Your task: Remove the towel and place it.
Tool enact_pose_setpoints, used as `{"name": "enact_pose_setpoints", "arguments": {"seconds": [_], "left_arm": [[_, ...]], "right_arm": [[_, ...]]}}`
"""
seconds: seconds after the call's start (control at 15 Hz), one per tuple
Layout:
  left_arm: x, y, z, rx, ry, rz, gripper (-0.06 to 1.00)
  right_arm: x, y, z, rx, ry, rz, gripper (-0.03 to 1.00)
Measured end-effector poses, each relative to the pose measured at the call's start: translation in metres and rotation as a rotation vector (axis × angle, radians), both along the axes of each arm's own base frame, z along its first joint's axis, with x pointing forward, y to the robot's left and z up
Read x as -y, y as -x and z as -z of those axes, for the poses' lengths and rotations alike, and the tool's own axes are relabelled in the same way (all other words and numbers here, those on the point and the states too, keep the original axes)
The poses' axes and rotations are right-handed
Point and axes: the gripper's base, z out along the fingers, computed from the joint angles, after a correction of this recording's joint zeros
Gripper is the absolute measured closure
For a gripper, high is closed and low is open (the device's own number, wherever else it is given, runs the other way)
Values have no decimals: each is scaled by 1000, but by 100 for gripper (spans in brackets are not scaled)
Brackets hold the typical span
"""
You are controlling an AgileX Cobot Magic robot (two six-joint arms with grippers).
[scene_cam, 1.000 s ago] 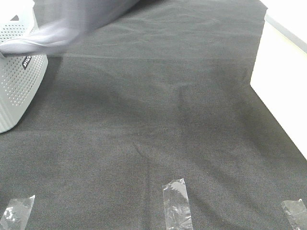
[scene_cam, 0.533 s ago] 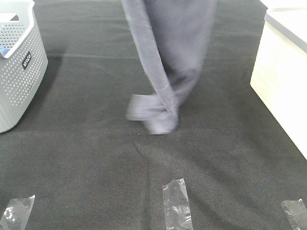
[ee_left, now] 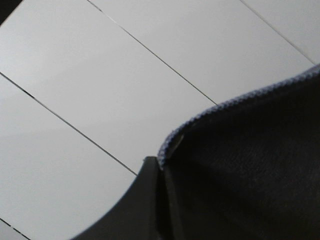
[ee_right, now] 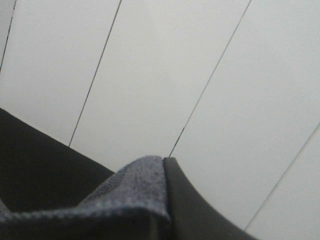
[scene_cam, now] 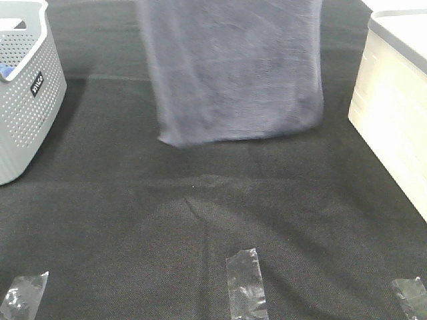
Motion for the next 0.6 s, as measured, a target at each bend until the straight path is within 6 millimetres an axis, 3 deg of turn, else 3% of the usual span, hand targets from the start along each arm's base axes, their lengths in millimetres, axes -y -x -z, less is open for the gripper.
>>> {"name": "enact_pose_setpoints", "arguments": {"seconds": [0.2, 0.27, 0.47, 0.6], "left_arm": [[-11, -32, 17, 98, 41, -22, 94], [-18, -45, 26, 139, 53, -35, 94], [-28, -73, 49, 257, 101, -36, 94], [-26, -91, 69, 305, 130, -26, 94]], "right_arm": [[-12, -26, 17, 87, 23, -38, 95], [-10, -46, 31, 114, -15, -46, 95], [-4, -69, 47, 155, -67, -59, 95], [-12, -83, 55, 215, -88, -98, 95]]}}
